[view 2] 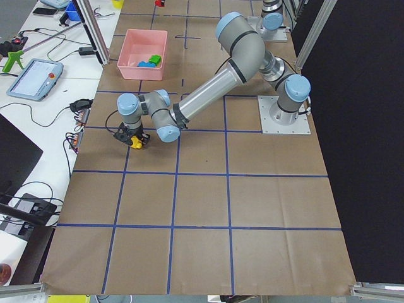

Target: Put all blocks into box

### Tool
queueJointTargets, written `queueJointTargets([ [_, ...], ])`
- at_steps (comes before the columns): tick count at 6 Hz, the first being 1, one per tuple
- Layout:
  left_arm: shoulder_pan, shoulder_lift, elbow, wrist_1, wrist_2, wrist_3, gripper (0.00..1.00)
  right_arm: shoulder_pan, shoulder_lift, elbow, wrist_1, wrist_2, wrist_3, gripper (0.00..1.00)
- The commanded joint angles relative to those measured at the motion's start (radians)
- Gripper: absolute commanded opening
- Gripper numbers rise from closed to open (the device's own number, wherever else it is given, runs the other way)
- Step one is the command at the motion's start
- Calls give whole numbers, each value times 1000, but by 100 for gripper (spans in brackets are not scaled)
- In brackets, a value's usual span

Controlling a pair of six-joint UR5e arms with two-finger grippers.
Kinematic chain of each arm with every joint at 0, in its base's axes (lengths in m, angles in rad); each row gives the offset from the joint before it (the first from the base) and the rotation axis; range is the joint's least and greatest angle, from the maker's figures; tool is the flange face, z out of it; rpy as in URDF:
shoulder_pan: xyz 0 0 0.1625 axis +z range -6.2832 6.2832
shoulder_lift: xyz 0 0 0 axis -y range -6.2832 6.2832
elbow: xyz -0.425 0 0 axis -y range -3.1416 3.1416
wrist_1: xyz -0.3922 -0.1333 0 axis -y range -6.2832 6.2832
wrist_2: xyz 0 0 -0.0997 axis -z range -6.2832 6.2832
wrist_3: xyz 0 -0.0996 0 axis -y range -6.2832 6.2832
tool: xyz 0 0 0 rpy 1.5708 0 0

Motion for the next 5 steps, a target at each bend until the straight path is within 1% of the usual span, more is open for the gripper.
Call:
queueJointTargets([
  [1, -1, 59, 43, -57, -62, 5, 15, 114, 21, -3, -49, 144, 288, 4],
  [2, -3, 102, 93, -187, -64, 15, 10, 176, 84, -8, -170, 154, 370, 4],
  [3, -6, 148, 141, -311, -64, 32, 10, 213, 162, -74, -224, 144, 413, 4],
  [4, -6, 196, 178, -420, -62, 82, 8, 227, 214, -136, -225, 138, 414, 5],
  [5, -33, 232, 196, -474, -56, 209, 8, 235, 227, -144, -226, 139, 415, 17],
])
